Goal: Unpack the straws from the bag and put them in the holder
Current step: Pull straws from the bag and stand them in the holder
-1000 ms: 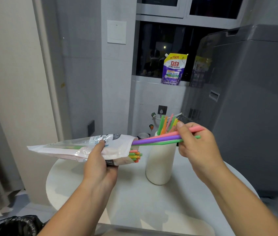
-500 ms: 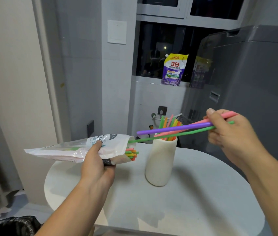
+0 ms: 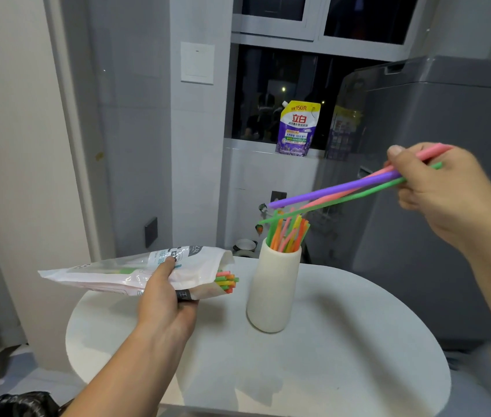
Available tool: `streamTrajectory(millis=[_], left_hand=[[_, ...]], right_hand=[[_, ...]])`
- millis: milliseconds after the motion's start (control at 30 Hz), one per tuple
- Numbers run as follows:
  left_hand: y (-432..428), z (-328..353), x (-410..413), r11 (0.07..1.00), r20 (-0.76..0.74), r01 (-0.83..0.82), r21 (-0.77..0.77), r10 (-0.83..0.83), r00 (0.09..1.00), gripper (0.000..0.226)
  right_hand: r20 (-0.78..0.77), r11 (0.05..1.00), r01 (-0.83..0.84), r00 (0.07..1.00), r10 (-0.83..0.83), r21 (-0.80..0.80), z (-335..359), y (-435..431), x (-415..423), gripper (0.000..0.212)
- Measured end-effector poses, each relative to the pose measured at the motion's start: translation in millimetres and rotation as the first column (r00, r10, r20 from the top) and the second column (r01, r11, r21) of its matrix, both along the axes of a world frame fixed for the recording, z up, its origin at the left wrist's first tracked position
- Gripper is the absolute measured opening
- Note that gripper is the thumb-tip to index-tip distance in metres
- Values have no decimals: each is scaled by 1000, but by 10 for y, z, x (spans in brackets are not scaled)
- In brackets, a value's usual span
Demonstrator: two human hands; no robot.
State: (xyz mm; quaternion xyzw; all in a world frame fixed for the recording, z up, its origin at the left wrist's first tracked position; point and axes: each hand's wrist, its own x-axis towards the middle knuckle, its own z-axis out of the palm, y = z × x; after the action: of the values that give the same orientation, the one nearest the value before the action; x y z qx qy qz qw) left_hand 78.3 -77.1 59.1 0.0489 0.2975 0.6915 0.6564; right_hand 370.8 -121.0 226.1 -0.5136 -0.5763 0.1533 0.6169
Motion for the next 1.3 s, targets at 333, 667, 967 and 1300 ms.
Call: streamTrajectory(millis=[333,667,967,1300], left_hand=[[-145,102,60,998,-44,48,34,-46,998,7],[-172,106,62,999,-38,39,32,-38,999,5],[-153,114,43,999,-50,43,27,-42,998,19],[-82,54,40,998,-35,60,9,-60,998,31]], right_hand=[[286,991,129,952,-111,-45,486,-119,124,35],[407,972,188,906,-116,-144,435,35,-109,39],[445,958,204,890,-96,-201,334,277,-293,34],[466,972,187,879,-102,-140,356,269,-266,35]])
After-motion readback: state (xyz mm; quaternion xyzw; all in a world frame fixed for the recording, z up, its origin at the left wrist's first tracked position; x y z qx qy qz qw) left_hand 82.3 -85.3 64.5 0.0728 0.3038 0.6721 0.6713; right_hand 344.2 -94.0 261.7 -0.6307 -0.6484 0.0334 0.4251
